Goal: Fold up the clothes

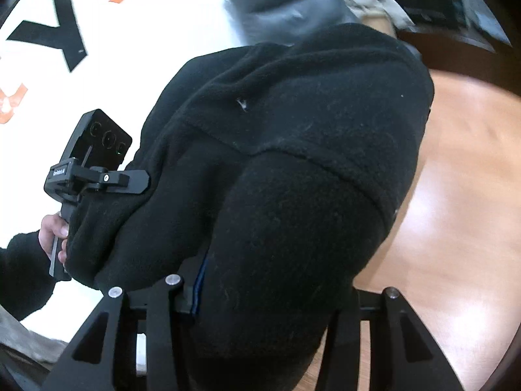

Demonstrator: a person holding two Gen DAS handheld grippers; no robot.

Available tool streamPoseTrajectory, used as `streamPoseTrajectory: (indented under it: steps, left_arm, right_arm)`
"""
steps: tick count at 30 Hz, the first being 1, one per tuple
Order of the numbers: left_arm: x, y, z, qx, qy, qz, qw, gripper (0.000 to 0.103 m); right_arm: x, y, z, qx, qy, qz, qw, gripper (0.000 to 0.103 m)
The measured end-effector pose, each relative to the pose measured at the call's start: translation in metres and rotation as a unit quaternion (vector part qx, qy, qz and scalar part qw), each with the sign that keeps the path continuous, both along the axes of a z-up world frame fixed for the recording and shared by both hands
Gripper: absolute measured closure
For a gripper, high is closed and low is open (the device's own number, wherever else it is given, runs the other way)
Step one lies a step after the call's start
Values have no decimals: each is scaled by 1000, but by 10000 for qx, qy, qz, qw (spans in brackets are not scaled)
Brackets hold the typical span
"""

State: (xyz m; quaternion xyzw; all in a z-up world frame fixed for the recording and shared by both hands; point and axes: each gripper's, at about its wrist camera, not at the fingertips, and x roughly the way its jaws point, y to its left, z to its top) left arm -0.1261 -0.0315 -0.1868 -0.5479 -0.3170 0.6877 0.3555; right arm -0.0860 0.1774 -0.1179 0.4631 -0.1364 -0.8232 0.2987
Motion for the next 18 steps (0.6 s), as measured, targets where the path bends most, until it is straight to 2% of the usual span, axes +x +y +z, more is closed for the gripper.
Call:
streamPoseTrajectory:
  steps: [5, 7, 9, 11, 13, 15, 16, 17, 18]
  left_arm:
    - [-16, -94, 74, -210, 633, 341, 9972, 39]
    - [-25, -134, 98, -346, 855, 453, 9947, 37]
    - [-43, -172, 96, -613, 929, 525, 9924, 34]
    - [-67, -208, 80, -938, 873, 615, 9898, 33]
    - [-92, -235, 47, -1307, 772, 624, 9864, 33]
    - [-123, -257, -13, -1603, 384, 608, 9845, 36]
    - [-134, -262, -43, -1778, 146, 568, 9823, 42]
    - [-146, -265, -74, -1992, -106, 518, 9785, 42]
    - [-153, -270, -89, -1919, -144, 528, 9799, 36]
  right_arm:
    - [-36, -92, 67, -144, 711, 322, 9968, 55]
    - [-55, -129, 80, -223, 895, 414, 9949, 55]
    - [-81, -172, 74, -278, 979, 464, 9937, 55]
    - [-109, -214, 59, -309, 995, 486, 9934, 54]
    - [-136, -245, 22, -266, 829, 415, 9953, 54]
    - [-163, -270, -30, -117, 456, 304, 9984, 53]
    - [-176, -282, -63, 36, 137, 211, 9997, 53]
    - [-189, -292, -100, 253, -292, 82, 9992, 53]
    - [-195, -296, -121, 306, -459, -52, 9985, 46]
